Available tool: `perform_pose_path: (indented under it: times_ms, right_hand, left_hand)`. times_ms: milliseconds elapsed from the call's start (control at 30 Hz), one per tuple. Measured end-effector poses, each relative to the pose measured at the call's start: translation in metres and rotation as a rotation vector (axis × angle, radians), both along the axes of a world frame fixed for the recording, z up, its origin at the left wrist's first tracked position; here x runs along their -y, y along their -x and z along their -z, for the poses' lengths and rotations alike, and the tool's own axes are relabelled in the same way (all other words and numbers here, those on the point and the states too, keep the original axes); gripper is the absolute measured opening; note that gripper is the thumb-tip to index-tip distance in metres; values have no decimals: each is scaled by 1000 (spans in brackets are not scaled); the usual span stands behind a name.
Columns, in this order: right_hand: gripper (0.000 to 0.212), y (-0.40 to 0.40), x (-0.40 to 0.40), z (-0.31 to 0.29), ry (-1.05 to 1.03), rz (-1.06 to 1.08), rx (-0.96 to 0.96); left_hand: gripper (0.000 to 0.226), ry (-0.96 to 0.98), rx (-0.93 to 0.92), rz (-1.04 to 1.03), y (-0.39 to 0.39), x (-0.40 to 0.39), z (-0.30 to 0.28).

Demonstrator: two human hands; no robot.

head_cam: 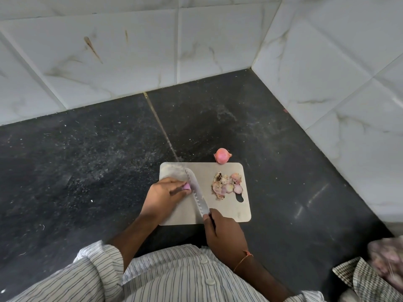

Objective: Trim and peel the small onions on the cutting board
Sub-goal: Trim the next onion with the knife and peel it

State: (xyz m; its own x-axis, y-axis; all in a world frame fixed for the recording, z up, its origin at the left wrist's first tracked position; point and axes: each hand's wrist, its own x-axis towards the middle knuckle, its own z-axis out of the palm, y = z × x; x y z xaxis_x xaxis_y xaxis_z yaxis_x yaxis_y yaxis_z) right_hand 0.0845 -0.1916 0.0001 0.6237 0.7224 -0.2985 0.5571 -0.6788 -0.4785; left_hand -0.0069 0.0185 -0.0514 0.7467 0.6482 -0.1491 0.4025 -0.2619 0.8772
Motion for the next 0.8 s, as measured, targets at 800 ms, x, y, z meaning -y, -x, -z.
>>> perform_pose_path:
  times_ms: [800]
  right_hand:
    - [34, -6, -32, -2, 66, -21, 17]
  left_hand:
    - [30, 165, 93, -137, 1, 5, 5]
